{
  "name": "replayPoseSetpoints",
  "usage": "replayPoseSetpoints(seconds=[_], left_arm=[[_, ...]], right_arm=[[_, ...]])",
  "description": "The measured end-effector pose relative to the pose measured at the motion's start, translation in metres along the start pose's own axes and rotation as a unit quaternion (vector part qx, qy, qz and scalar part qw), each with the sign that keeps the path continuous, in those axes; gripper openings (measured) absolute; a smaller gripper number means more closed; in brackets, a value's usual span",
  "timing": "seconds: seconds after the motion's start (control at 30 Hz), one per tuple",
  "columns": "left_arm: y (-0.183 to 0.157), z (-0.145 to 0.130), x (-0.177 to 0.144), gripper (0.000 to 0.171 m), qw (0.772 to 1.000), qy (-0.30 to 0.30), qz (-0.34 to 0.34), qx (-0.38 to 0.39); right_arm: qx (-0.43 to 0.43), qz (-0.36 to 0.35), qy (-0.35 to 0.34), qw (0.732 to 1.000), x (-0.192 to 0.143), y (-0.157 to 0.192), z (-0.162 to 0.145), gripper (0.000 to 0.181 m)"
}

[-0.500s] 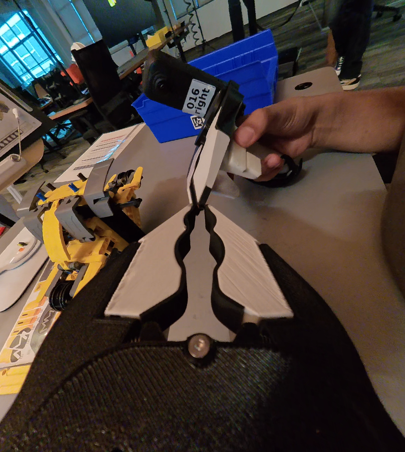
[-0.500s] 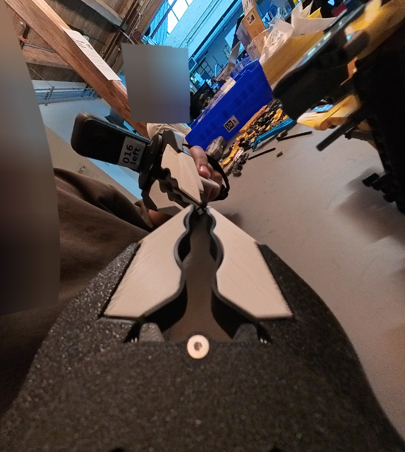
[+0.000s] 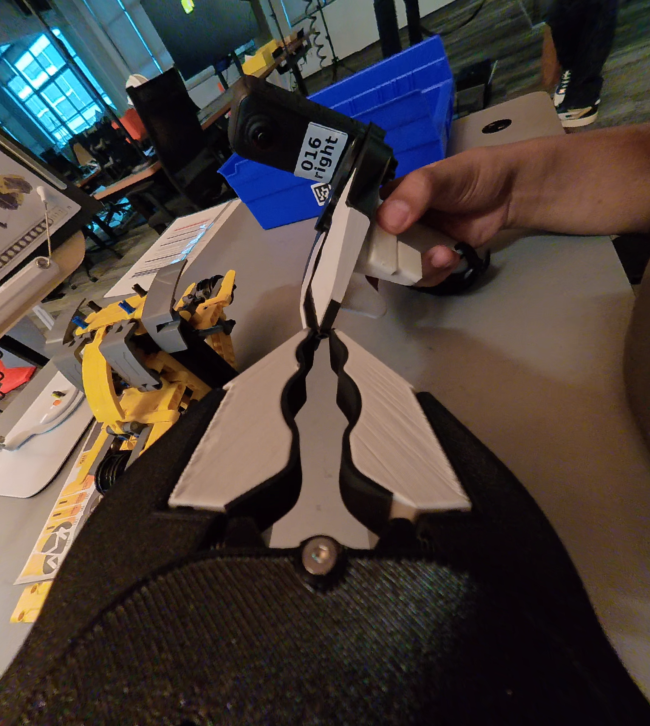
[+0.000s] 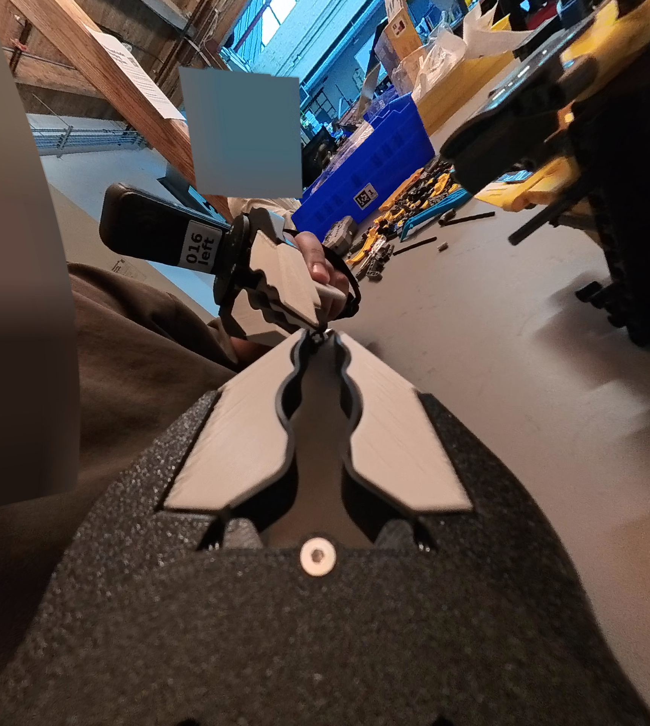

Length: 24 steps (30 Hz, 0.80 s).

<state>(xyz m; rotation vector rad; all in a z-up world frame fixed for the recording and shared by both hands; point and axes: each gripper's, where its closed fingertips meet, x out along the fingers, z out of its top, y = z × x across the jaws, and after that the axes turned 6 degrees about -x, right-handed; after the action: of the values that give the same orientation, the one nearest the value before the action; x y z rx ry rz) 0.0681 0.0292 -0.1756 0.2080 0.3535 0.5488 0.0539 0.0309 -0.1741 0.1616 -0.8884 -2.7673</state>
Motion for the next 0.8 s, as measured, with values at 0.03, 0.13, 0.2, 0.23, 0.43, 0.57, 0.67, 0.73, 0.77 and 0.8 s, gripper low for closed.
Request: replayPoseSetpoints(seconds=[0.03,0.13,0.2,0.23,0.43,0.57,0.67,0.73,0.77,0.8], left_arm=[[0.0,0.0,0.0,0.005,1.0,0.001,0.001,0.002],[0.0,-0.002,0.001,0.005,1.0,0.007,0.007,0.012],[0.0,-0.003,0.001,0.005,1.0,0.01,0.009,0.017],[0.0,-0.003,0.001,0.005,1.0,0.011,0.009,0.017],[0.001,-0.005,0.003,0.006,1.0,0.012,0.005,0.0],[0.012,0.002,0.003,0.029,0.998,-0.015,0.016,-0.061],[0.021,0.008,0.005,0.034,0.983,-0.05,0.005,-0.179],[0.029,0.007,0.01,0.036,0.959,-0.067,-0.004,-0.276],[0.033,0.003,0.014,0.042,0.943,-0.068,-0.009,-0.325],[0.035,-0.001,0.019,0.049,0.926,-0.066,-0.019,-0.371]], right_arm=[[0.0,0.0,0.001,1.0,0.0,0.0,0.0,0.011],[0.0,0.001,0.005,1.0,-0.001,0.0,-0.002,0.007],[0.0,-0.001,0.008,1.0,-0.001,0.0,-0.002,0.007],[0.0,-0.001,0.009,1.0,-0.001,0.0,-0.003,0.007],[-0.011,-0.018,0.013,1.0,-0.002,-0.003,-0.002,0.006],[-0.055,-0.073,-0.033,0.995,-0.012,-0.012,0.017,0.006],[-0.146,-0.203,-0.057,0.966,-0.036,-0.032,0.036,0.006],[-0.217,-0.277,-0.068,0.933,-0.047,-0.035,0.048,0.006],[-0.248,-0.313,-0.072,0.914,-0.05,-0.037,0.052,0.006],[-0.274,-0.345,-0.073,0.895,-0.052,-0.038,0.056,0.006]])
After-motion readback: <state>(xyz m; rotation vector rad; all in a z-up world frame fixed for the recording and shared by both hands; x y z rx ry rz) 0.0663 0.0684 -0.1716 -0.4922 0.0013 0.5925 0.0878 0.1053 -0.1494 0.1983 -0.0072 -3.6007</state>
